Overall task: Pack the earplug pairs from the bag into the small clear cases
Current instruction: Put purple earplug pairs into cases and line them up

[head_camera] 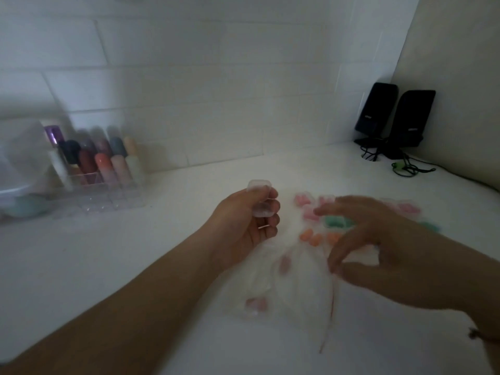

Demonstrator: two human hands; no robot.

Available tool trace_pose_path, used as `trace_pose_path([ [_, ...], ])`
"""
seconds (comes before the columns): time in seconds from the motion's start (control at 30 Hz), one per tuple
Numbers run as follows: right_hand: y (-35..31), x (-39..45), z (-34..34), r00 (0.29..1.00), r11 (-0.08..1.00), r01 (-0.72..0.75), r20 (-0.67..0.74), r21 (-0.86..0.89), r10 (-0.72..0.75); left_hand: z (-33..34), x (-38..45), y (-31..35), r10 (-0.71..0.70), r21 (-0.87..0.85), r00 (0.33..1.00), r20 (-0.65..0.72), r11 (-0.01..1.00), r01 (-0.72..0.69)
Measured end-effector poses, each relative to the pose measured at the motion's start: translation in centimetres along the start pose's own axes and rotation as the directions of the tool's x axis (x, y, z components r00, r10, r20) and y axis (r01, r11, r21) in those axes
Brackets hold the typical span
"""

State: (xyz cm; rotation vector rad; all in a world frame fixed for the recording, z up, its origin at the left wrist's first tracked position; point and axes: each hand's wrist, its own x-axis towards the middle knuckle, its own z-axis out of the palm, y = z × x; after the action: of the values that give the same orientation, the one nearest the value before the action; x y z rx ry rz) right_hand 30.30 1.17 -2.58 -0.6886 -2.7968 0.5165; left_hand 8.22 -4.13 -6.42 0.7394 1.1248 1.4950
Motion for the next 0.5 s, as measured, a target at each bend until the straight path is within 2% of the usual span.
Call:
trace_pose_path([
  [0.07, 0.1, 0.0, 0.4, 0.985, 1.0, 0.016, 0.171, 0.01, -0.017, 0.0, 0.3, -0.6, -0.021, 0.038, 0.998, -0.054, 0.999, 0.023],
  [0.13, -0.2, 0.3, 0.9, 0.975, 0.999, -0.001, 0.223, 0.037, -0.007, 0.3, 0.5, -0.9, -0.002, 0.075, 0.997, -0.083, 0.997, 0.008],
  [0.23, -0.8, 1.0, 2.4, 0.993, 0.999, -0.033, 0.112, 0.013, 0.031, 0.6, 0.6, -1.1, 0.038, 0.075, 0.993, -0.113, 0.997, -0.03],
  [0.37, -1.9, 2.0, 5.2, 0.995, 0.948, -0.082, -0.078, -0.307, 0.061, 0.8, 0.5, -1.4, 0.092, 0.101, 0.987, -0.13, 0.992, -0.079],
  [0.43, -2.0, 2.4, 5.9, 0.991, 0.932, -0.125, -0.087, -0.339, 0.101, 0.9, 0.4, -1.3, 0.101, 0.104, 0.987, -0.126, 0.991, -0.088],
  [0.5, -1.8, 2.6, 6.5, 0.992, 0.942, -0.105, -0.106, -0.32, 0.074, 1.0, 0.3, -1.2, 0.099, 0.096, 0.987, -0.124, 0.992, -0.087],
])
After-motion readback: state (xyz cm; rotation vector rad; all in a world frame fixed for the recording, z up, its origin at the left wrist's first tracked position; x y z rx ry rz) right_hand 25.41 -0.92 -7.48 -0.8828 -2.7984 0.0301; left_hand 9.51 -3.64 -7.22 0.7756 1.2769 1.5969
